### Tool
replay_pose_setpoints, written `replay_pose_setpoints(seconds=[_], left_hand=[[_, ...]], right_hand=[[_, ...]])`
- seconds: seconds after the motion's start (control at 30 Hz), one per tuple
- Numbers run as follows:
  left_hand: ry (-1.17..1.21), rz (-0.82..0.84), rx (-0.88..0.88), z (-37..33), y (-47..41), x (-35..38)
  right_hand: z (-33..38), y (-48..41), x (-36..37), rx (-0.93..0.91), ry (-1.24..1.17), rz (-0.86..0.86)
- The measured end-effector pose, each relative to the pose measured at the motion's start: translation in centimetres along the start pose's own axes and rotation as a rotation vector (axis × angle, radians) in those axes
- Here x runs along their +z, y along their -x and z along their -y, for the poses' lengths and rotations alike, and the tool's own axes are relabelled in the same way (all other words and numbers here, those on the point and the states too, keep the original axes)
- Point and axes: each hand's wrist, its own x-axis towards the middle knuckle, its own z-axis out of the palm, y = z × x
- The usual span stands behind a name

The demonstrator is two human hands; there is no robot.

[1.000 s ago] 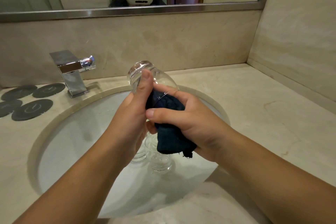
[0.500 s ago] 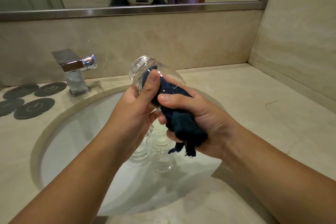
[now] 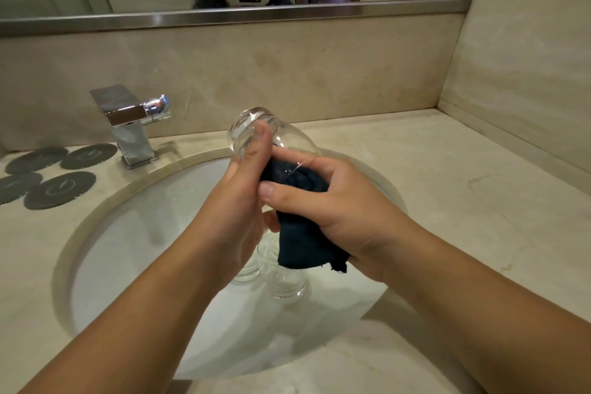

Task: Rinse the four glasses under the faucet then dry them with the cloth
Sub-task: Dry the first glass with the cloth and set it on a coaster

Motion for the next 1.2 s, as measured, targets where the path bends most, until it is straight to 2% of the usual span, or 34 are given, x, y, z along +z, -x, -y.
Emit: replay_pose_setpoints(seconds=[0.2, 0.3, 0.43, 0.63, 0.73, 0.8, 1.0, 1.2], left_hand=[[-0.029, -0.015, 0.052, -0.3, 0.1, 0.1], [-0.040, 0.000, 0.093, -0.6, 0.3, 0.1], [-0.048, 0.001, 0.084, -0.7, 0.3, -0.2], [-0.074, 0.013, 0.031, -0.6, 0.6, 0.4], [-0.065, 0.001, 0.051, -0.8, 0.7, 0.5], [-0.068, -0.009, 0.066, -0.8, 0.7, 0.3], [-0.071, -0.017, 0.131, -1.0, 0.7, 0.1], [-0.020, -0.057, 0.128, -0.8, 0.5, 0.4]], right_hand=[[0.5, 0.0, 0.2, 0.166, -0.407, 0.054], [0.5, -0.1, 0.0, 0.160, -0.414, 0.076], [0.5, -0.1, -0.1, 0.098, -0.368, 0.001], [-0.3, -0.4, -0.2, -0.116, -0.065, -0.056], [-0.2, -0.3, -0.2, -0.141, 0.055, -0.051], [0.1, -0.2, -0.3, -0.100, 0.014, -0.019], [1.7, 0.3, -0.3, 0.072, -0.400, 0.111], [1.1, -0.2, -0.8, 0.052, -0.366, 0.057]])
